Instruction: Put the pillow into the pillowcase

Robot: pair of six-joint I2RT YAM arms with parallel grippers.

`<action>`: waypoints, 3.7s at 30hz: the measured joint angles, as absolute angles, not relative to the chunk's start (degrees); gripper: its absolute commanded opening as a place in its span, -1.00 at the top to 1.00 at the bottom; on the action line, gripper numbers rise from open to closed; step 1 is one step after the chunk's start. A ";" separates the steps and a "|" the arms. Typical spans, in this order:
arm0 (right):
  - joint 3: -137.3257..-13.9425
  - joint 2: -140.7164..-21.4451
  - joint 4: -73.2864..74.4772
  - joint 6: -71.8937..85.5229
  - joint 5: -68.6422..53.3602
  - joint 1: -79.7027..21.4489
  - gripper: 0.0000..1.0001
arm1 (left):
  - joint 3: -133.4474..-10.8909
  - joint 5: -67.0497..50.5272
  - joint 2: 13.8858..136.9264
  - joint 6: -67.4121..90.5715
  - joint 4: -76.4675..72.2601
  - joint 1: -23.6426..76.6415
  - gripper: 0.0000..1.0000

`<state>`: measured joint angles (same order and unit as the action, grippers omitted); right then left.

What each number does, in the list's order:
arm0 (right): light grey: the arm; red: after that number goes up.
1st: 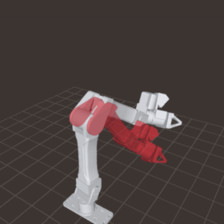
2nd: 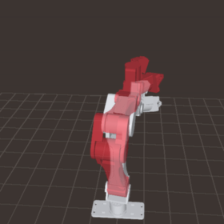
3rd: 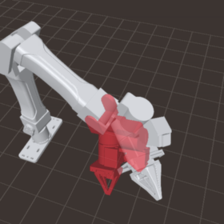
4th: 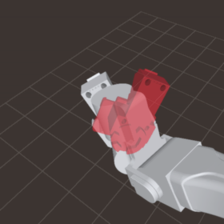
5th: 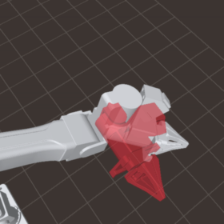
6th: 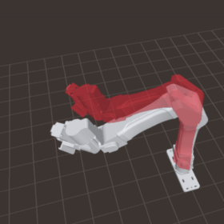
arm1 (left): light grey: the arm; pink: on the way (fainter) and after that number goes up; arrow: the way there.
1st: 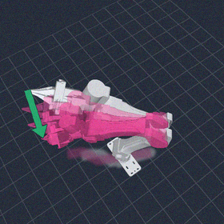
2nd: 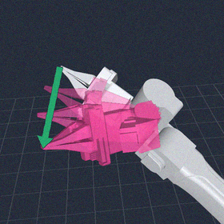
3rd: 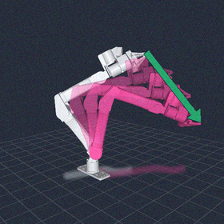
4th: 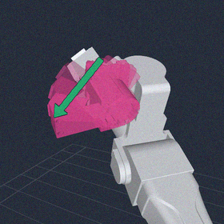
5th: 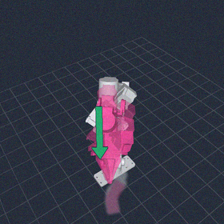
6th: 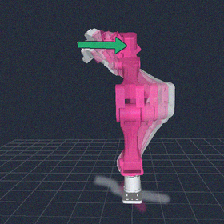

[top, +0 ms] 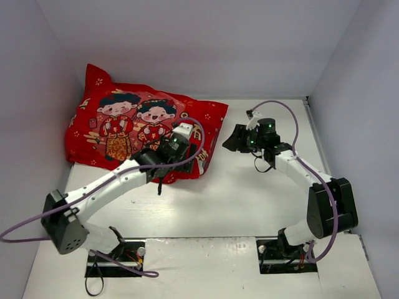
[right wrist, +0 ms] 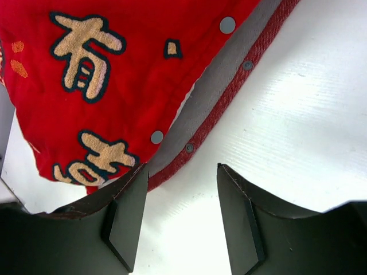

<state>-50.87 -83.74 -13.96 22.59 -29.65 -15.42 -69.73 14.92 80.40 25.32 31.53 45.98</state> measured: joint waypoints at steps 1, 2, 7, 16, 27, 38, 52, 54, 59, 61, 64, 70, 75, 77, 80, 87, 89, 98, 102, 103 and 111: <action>-50.61 -83.46 -13.82 22.61 -29.78 -15.42 0.04 | -68.51 14.96 78.46 27.05 32.05 47.66 -0.33; -50.41 -83.18 -13.78 22.61 -29.93 -15.42 0.03 | -67.99 15.07 77.45 28.45 32.58 49.39 -0.33; -50.24 -82.46 -13.80 22.65 -30.30 -15.42 0.04 | -67.92 15.18 80.62 34.85 32.73 57.08 -0.33; -48.77 -81.38 -13.78 23.33 -30.30 -15.44 0.04 | -68.93 20.05 94.11 36.99 34.48 57.63 -0.33; -47.53 -79.92 -13.78 24.03 -30.52 -15.42 0.03 | -73.82 27.35 97.19 32.23 34.37 57.54 -0.10; -47.33 -79.92 -13.78 24.18 -30.94 -15.42 0.05 | -74.02 26.63 101.08 29.54 34.44 57.54 0.84; -58.06 -86.50 -12.80 24.69 -31.05 -9.13 -0.10 | -69.60 26.02 84.82 25.82 35.68 63.11 1.00; -62.98 -90.24 -13.26 24.88 -30.98 -8.49 -0.10 | -67.79 25.45 78.17 26.81 36.80 64.77 1.00; -71.59 -98.80 -13.89 25.21 -32.38 -7.90 -0.10 | -65.41 24.75 67.79 28.60 38.28 67.13 1.00; -73.45 -101.78 -14.02 25.39 -33.30 -7.88 -0.11 | -65.08 24.84 66.70 29.17 38.72 67.16 1.00; -73.52 -104.49 -13.85 25.69 -34.61 -7.84 -0.12 | -65.08 25.08 67.13 29.89 39.18 67.11 1.00; -66.15 -103.46 -14.46 25.89 -35.66 -6.04 -0.13 | -65.06 25.04 69.73 30.70 39.22 67.11 1.00; -63.22 -103.39 -14.61 25.69 -37.60 -2.90 -0.14 | -64.97 24.67 70.17 30.68 39.22 67.11 1.00; -63.22 -103.39 -15.44 25.15 -38.50 -2.66 -0.13 | -64.97 24.49 70.17 30.65 39.22 67.11 1.00; -63.22 -103.42 -16.23 23.59 -40.32 -2.72 -0.11 | -64.97 24.21 70.17 30.61 39.22 67.11 1.00; -64.34 -106.83 -17.76 20.69 -44.58 -3.29 -0.02 | -64.97 24.01 70.17 30.61 39.22 67.11 1.00; -64.34 -108.05 -17.80 19.94 -45.08 -3.46 0.03 | -64.97 24.01 70.17 30.63 39.27 67.11 1.00; -65.17 -110.63 -18.35 16.82 -47.88 -3.51 0.51 | -64.97 23.86 70.17 30.61 39.48 67.11 1.00; -65.91 -110.63 -19.25 15.29 -48.53 -3.75 1.00 | -64.97 23.86 70.19 30.52 39.64 67.11 1.00; -65.91 -110.63 -19.42 15.03 -48.80 -3.81 1.00 | -64.97 23.83 70.19 30.48 39.64 67.11 1.00; -68.79 -107.18 -16.88 15.64 -48.38 -3.60 1.00 | -71.70 23.94 70.67 28.12 43.92 64.55 1.00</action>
